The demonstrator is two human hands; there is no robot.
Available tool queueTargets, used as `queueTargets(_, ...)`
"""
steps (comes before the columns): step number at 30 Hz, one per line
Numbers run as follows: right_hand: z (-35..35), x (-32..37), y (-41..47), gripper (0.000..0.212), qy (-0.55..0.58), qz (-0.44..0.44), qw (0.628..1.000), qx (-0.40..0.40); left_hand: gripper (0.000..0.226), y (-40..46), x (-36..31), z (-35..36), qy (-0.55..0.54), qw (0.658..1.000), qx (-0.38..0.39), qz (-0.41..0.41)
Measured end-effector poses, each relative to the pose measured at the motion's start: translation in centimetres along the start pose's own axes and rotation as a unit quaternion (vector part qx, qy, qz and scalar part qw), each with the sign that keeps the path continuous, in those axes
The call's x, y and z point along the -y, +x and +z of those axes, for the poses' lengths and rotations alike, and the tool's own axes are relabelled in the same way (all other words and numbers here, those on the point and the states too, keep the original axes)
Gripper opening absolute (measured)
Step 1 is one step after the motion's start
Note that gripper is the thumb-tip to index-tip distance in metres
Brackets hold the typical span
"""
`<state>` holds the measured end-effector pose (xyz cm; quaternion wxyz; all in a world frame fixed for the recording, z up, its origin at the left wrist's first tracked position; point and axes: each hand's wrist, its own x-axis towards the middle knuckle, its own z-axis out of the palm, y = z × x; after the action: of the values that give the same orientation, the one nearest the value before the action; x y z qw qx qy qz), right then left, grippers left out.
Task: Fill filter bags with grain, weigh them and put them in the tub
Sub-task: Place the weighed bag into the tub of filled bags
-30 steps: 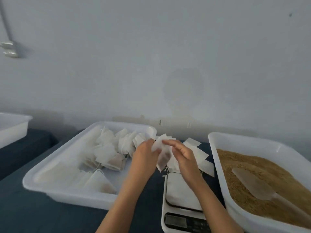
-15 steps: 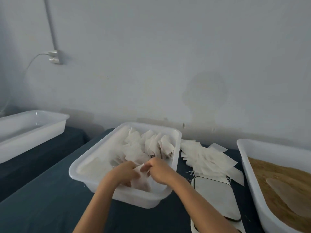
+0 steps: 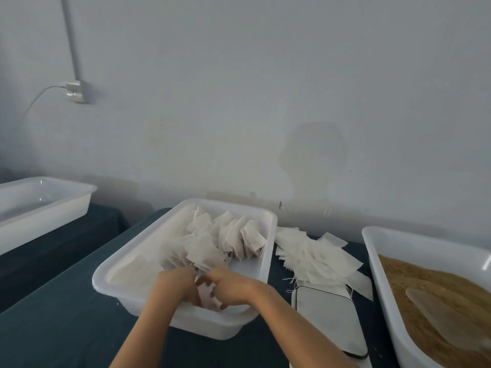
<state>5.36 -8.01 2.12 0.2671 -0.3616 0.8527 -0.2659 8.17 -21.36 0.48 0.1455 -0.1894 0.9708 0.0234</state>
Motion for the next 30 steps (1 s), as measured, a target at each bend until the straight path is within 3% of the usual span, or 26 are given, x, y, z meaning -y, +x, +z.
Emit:
queueTargets(2,-1.7,-0.3,-0.6,0.049,-0.014,-0.061,0.994,-0.087,0.063,0.0,-0.5,-0.5,-0.02,0.998,-0.064,-0.02)
queueTargets(4,-4.1,-1.3,-1.4,0.042,0.004,-0.079,0.976,-0.201,0.053,-0.1,-1.3,-1.2,-0.047,0.988,-0.141,-0.03)
queueTargets(7,-8.0,-4.7,-2.7,0.036,0.033,-0.033,0.937,-0.346,0.038,0.0,-3.6,-2.0,-0.082,0.976,-0.204,-0.006)
queueTargets(10,-10.3,-9.6,-3.5,0.029,0.026,0.068,0.899,-0.431,0.035,0.3,-6.1,-2.4,-0.095,0.974,-0.203,0.027)
queueTargets(13,-10.9,-14.1,-4.0,0.027,-0.002,0.172,0.881,-0.442,0.029,0.9,-7.7,-2.2,-0.101,0.975,-0.193,0.051)
queueTargets(17,-10.8,-17.5,-3.8,0.013,-0.037,0.257,0.881,-0.396,0.025,1.3,-8.4,-1.6,-0.107,0.973,-0.197,0.048)
queueTargets(20,-10.8,-18.4,-3.4,0.04,-0.038,0.308,0.877,-0.368,0.023,1.5,-8.3,-1.2,-0.107,0.974,-0.193,0.043)
queueTargets(23,-10.8,-18.8,-2.6,0.046,-0.046,0.323,0.872,-0.365,0.013,1.5,-8.1,-1.0,-0.112,0.975,-0.187,0.039)
queueTargets(25,-10.7,-18.9,-2.2,0.04,-0.056,0.322,0.871,-0.367,0.003,1.5,-8.1,-1.0,-0.118,0.975,-0.187,0.04)
queueTargets(30,-10.9,-19.2,-2.3,0.028,-0.1,0.327,0.86,-0.38,0.016,1.2,-8.3,-1.1,-0.122,0.974,-0.185,0.044)
